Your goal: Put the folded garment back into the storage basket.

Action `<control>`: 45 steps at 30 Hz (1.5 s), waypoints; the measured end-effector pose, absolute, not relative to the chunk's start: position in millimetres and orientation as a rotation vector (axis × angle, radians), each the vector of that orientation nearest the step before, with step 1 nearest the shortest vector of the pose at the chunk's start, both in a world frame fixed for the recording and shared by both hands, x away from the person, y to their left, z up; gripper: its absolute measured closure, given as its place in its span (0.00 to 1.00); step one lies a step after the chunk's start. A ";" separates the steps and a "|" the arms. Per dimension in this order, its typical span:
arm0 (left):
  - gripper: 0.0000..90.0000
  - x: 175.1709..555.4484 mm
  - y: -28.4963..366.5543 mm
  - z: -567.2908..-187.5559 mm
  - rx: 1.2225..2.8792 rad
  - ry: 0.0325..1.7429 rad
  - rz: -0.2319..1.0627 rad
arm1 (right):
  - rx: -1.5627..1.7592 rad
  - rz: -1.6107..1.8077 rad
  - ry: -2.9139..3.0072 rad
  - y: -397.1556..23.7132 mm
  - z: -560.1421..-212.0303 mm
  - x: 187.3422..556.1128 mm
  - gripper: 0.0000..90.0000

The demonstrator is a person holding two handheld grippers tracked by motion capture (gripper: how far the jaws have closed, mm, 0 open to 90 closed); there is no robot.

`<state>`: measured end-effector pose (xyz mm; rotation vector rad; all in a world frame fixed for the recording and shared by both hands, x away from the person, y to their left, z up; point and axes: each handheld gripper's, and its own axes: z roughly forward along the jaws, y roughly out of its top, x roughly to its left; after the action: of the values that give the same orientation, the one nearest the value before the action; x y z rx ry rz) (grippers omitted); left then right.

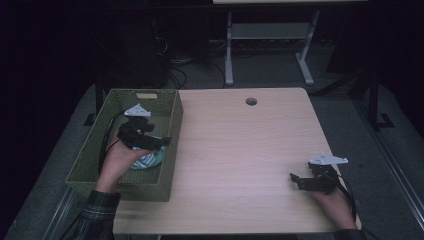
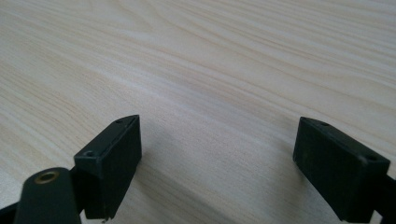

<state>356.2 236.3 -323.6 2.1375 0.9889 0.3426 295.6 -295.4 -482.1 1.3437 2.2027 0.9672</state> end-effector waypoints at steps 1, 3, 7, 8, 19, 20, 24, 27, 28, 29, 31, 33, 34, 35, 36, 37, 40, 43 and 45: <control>0.16 356.2 236.3 -323.6 2.137 0.989 0.343 | 1.344 0.967 2.203 -295.4 -482.1 295.6 0.16; 0.16 355.6 228.4 -321.8 2.144 0.973 0.343 | 1.344 0.967 2.203 -295.4 -482.1 295.6 0.16; 0.16 355.4 215.5 -320.9 2.150 0.947 0.334 | 1.344 0.967 2.203 -295.4 -482.1 295.6 0.16; 0.16 355.6 212.4 -321.3 2.150 0.944 0.327 | 1.344 0.968 2.203 -295.4 -482.1 295.6 0.16; 0.16 355.0 175.8 -327.0 2.163 0.874 0.279 | 1.345 0.967 2.202 -295.3 -482.1 295.6 0.16; 0.16 354.5 167.4 -329.9 2.173 0.855 0.268 | 1.344 0.967 2.203 -295.4 -482.1 295.6 0.16; 0.16 353.1 156.6 -333.3 2.185 0.833 0.254 | 1.344 0.967 2.203 -295.4 -482.1 295.6 0.16; 0.16 351.5 143.5 -337.2 2.193 0.800 0.241 | 1.344 0.967 2.202 -295.3 -482.1 295.6 0.16; 0.16 351.5 143.5 -337.2 2.193 0.800 0.241 | 1.344 0.967 2.203 -295.4 -482.1 295.6 0.16; 0.16 350.5 139.1 -338.6 2.192 0.793 0.229 | 1.344 0.967 2.203 -295.4 -482.1 295.6 0.16; 0.16 348.1 129.0 -342.8 2.184 0.777 0.211 | 1.344 0.967 2.203 -295.4 -482.1 295.6 0.16; 0.16 346.7 122.8 -345.7 2.190 0.766 0.206 | 1.344 0.967 2.203 -295.4 -482.1 295.6 0.16; 0.16 346.3 120.6 -347.0 2.188 0.763 0.209 | 1.344 0.968 2.203 -295.4 -482.1 295.6 0.16; 0.16 346.3 120.6 -347.0 2.188 0.763 0.209 | 1.344 0.968 2.203 -295.4 -482.1 295.6 0.16; 0.16 345.2 115.0 -350.8 2.188 0.751 0.206 | 1.344 0.968 2.203 -295.3 -482.1 295.6 0.16; 0.16 345.2 115.0 -350.8 2.188 0.751 0.206 | 1.344 0.968 2.203 -295.3 -482.1 295.6 0.16; 0.16 342.5 105.5 -359.0 2.204 0.734 0.208 | 1.344 0.968 2.203 -295.3 -482.1 295.6 0.16; 0.16 339.2 97.5 -367.3 2.212 0.721 0.210 | 1.343 0.968 2.204 -295.3 -482.1 295.6 0.16; 0.16 338.4 95.3 -369.9 2.218 0.719 0.208 | 1.344 0.968 2.204 -295.2 -482.1 295.5 0.16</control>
<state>338.4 95.3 -369.9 2.2181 0.7187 0.2080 295.5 -295.2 -482.1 1.3435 2.2045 0.9681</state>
